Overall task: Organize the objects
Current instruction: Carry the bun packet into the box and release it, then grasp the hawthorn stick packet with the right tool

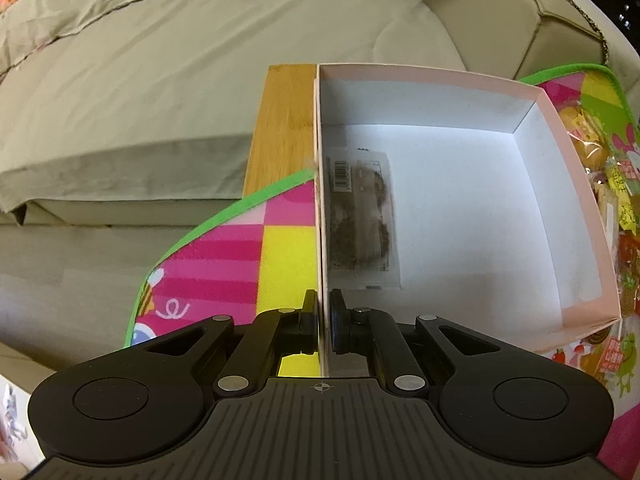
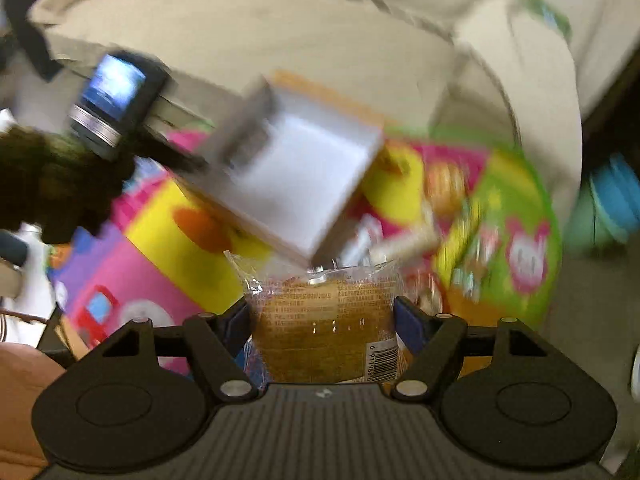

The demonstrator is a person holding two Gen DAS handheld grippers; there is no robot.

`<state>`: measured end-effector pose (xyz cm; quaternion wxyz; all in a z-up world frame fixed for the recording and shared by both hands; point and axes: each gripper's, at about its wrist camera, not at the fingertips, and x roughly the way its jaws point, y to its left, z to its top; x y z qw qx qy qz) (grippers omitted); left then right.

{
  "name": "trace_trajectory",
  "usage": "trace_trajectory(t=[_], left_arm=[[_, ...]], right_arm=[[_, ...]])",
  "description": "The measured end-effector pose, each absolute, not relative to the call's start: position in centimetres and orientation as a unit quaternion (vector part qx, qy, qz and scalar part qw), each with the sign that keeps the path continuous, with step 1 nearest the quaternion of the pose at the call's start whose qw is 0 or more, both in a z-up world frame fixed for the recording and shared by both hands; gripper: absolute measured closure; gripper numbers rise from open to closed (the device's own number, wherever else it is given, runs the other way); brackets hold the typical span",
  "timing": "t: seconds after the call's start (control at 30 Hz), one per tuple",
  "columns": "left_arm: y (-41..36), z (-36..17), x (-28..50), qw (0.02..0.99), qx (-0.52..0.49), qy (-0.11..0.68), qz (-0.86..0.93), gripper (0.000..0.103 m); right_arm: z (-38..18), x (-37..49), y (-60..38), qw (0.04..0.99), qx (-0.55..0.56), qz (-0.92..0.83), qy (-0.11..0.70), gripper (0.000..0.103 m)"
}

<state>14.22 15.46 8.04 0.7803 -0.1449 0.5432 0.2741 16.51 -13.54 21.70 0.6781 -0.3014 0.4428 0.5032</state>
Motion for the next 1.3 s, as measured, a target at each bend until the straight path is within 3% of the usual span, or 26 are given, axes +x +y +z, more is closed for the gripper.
trace_trajectory(t=[0.27, 0.4, 0.6, 0.93, 1.3], left_arm=[[15.9, 7.6, 13.9, 0.776, -0.163, 0.543, 0.275, 0.096], [15.8, 7.1, 13.8, 0.775, -0.165, 0.542, 0.279, 0.096], [15.8, 6.6, 13.6, 0.772, -0.172, 0.543, 0.283, 0.096], [15.6, 7.0, 13.9, 0.773, -0.176, 0.536, 0.291, 0.095], [15.5, 7.0, 13.7, 0.773, -0.18, 0.53, 0.299, 0.096]], right_arm=[[28.0, 15.4, -6.6, 0.719, -0.294, 0.57, 0.269, 0.029], [27.9, 15.7, -2.6, 0.74, -0.269, 0.578, 0.215, 0.015], [26.0, 15.9, -3.7, 0.733, -0.247, 0.574, 0.271, 0.012], [18.3, 17.3, -14.0, 0.761, -0.23, 0.424, 0.435, 0.0], [13.5, 20.7, -16.7, 0.755, -0.18, 0.352, 0.523, 0.002]])
